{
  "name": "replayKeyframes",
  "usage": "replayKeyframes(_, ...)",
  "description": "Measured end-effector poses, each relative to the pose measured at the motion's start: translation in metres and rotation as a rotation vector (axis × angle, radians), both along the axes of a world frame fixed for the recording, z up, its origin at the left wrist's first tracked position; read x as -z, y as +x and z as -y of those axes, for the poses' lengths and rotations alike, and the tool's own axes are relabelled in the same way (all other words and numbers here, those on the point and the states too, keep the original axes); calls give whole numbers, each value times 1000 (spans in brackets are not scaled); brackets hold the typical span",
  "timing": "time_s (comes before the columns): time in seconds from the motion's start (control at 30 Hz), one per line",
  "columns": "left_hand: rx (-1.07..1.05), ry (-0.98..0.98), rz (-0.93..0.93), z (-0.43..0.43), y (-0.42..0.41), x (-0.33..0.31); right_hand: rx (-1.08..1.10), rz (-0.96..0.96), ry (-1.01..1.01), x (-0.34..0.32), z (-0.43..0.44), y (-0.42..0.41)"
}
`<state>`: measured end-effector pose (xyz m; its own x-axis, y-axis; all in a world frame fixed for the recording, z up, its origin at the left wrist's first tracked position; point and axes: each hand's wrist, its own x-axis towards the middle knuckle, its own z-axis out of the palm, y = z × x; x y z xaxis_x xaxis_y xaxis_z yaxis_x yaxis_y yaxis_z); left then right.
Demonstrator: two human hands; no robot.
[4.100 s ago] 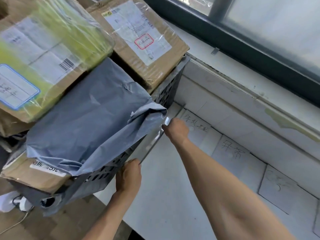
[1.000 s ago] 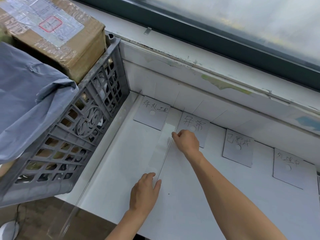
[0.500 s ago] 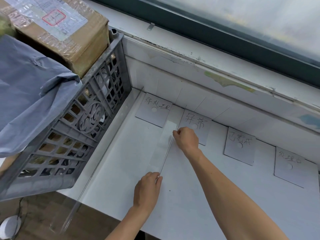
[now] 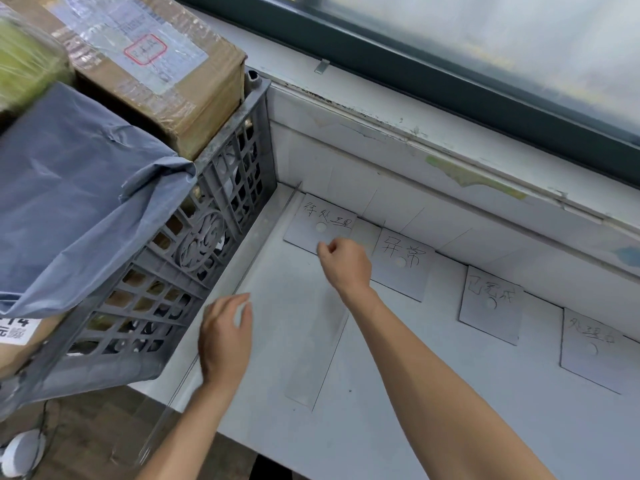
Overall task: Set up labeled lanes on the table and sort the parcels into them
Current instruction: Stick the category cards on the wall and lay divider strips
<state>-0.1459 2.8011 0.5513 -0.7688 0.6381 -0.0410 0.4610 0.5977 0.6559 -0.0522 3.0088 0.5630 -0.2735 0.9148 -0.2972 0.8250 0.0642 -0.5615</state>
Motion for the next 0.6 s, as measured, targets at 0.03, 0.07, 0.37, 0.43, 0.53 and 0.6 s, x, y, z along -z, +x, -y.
replayKeyframes(0.03,-8,-58,0,2,-15,2,-37,-2,-19,0,3,-17)
replayKeyframes(0.07,-7,-129,17,3,-28,6,-72,-2,-34,0,6,-35)
replayKeyframes(0.37,7,-150,151,17,-46,25,-214,195,-18,19,18,-140)
replayKeyframes(0.43,-31,-155,131,15,-43,22,-226,236,-3,22,18,-147)
replayKeyframes(0.53,-86,-155,128,12,-41,20,-184,221,33,25,17,-146)
replayKeyframes(0.6,-122,-151,140,12,-40,19,-142,205,55,28,15,-140)
